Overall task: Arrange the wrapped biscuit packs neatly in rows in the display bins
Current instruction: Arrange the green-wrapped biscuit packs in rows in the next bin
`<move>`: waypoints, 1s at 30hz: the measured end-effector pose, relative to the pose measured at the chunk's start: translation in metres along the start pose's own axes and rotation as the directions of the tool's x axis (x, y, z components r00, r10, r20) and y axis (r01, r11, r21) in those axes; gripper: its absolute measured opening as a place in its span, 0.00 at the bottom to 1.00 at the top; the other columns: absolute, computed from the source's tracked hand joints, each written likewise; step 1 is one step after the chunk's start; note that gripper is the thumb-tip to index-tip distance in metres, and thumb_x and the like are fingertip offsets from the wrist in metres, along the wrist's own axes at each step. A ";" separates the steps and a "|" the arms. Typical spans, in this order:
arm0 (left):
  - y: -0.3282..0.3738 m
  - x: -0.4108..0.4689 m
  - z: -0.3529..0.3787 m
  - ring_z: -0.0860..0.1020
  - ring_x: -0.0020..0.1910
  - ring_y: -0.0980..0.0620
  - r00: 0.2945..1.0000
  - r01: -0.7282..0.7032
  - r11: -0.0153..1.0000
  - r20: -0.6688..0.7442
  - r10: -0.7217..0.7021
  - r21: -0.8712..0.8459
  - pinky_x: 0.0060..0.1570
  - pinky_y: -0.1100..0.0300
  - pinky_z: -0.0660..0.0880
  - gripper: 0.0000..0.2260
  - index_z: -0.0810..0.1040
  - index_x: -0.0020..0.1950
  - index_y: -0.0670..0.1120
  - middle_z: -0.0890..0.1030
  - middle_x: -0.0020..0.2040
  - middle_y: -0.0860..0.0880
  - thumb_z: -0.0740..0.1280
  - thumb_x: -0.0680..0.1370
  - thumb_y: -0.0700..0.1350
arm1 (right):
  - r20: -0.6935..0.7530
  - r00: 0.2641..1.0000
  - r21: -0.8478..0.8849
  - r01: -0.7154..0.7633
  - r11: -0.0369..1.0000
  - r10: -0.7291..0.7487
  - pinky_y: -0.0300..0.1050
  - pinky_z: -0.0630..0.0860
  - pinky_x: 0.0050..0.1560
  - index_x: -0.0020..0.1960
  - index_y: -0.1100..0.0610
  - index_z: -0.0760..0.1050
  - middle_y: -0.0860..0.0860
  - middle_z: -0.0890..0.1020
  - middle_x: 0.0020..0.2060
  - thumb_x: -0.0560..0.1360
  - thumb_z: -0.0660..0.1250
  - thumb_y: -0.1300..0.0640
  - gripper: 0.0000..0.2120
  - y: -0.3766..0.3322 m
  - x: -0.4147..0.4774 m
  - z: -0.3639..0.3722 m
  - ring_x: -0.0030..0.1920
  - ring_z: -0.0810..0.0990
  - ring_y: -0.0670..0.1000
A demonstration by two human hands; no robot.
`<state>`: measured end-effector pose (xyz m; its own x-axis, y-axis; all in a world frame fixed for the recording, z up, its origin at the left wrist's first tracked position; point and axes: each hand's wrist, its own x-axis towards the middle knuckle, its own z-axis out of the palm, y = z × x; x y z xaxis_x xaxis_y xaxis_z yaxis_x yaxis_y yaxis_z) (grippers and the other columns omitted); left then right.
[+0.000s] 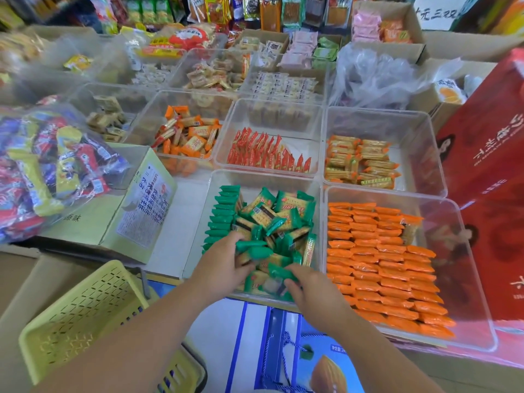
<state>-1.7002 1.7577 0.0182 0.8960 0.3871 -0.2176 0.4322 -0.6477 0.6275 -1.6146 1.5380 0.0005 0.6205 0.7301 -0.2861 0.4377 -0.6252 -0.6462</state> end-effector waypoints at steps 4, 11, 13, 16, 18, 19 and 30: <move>-0.001 -0.017 -0.007 0.80 0.47 0.56 0.944 0.257 0.799 -0.034 -0.327 -0.543 0.39 0.63 0.72 0.19 0.66 0.56 0.60 0.80 0.49 0.55 0.74 0.75 0.49 | -0.064 0.996 0.530 -0.023 0.847 0.067 0.53 0.71 0.33 0.63 0.44 0.73 0.47 0.80 0.36 0.84 0.58 0.49 0.10 -0.018 0.001 -0.010 0.32 0.76 0.49; 0.011 -0.042 -0.002 0.84 0.50 0.53 0.934 0.347 0.502 0.246 -0.257 -0.792 0.42 0.57 0.80 0.21 0.73 0.60 0.58 0.85 0.52 0.52 0.69 0.70 0.62 | -0.051 0.997 0.640 -0.009 0.768 0.055 0.61 0.75 0.39 0.56 0.39 0.73 0.53 0.80 0.38 0.85 0.55 0.48 0.08 -0.065 0.014 0.000 0.36 0.76 0.52; 0.012 -0.047 -0.002 0.83 0.49 0.62 0.945 0.327 0.583 0.267 -0.189 -0.744 0.41 0.67 0.79 0.17 0.71 0.60 0.65 0.84 0.49 0.63 0.72 0.74 0.57 | -0.070 0.995 0.660 -0.001 0.751 0.064 0.51 0.75 0.35 0.52 0.37 0.74 0.44 0.79 0.36 0.83 0.57 0.47 0.08 -0.071 0.016 0.004 0.35 0.76 0.44; 0.012 -0.049 -0.004 0.80 0.44 0.69 0.942 0.312 0.707 0.302 -0.145 -0.635 0.35 0.75 0.74 0.20 0.69 0.60 0.65 0.81 0.45 0.71 0.73 0.75 0.47 | -0.023 0.995 0.677 -0.058 0.733 0.100 0.46 0.80 0.53 0.60 0.35 0.72 0.41 0.78 0.57 0.73 0.64 0.45 0.15 -0.068 0.021 0.001 0.54 0.79 0.41; 0.016 -0.044 -0.008 0.81 0.48 0.67 0.944 0.256 0.807 0.319 -0.090 -0.532 0.39 0.72 0.76 0.25 0.68 0.65 0.65 0.82 0.50 0.66 0.72 0.72 0.50 | 0.098 0.993 0.671 -0.119 0.732 0.072 0.43 0.78 0.57 0.69 0.37 0.68 0.38 0.74 0.64 0.68 0.70 0.46 0.31 -0.060 0.025 -0.008 0.61 0.75 0.39; 0.019 -0.040 -0.009 0.81 0.49 0.65 0.942 0.225 0.843 0.331 -0.060 -0.488 0.41 0.71 0.76 0.28 0.67 0.67 0.64 0.82 0.52 0.65 0.72 0.70 0.51 | 0.164 0.985 0.665 -0.147 0.733 0.049 0.42 0.78 0.57 0.72 0.37 0.67 0.38 0.75 0.63 0.65 0.74 0.46 0.36 -0.056 0.027 -0.014 0.61 0.76 0.39; 0.003 0.025 0.016 0.77 0.46 0.48 0.795 0.604 0.689 0.367 -0.484 -0.400 0.56 0.50 0.73 0.07 0.76 0.44 0.49 0.81 0.47 0.47 0.64 0.76 0.51 | -0.207 0.937 0.430 -0.171 0.886 0.282 0.54 0.75 0.67 0.75 0.48 0.66 0.46 0.76 0.69 0.69 0.77 0.39 0.39 -0.016 0.036 -0.020 0.68 0.75 0.49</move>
<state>-1.6750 1.7548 0.0028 0.5402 0.3805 -0.7506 0.7985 0.0498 0.6000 -1.5865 1.5687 0.0149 0.8395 0.4507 -0.3035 0.0015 -0.5605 -0.8282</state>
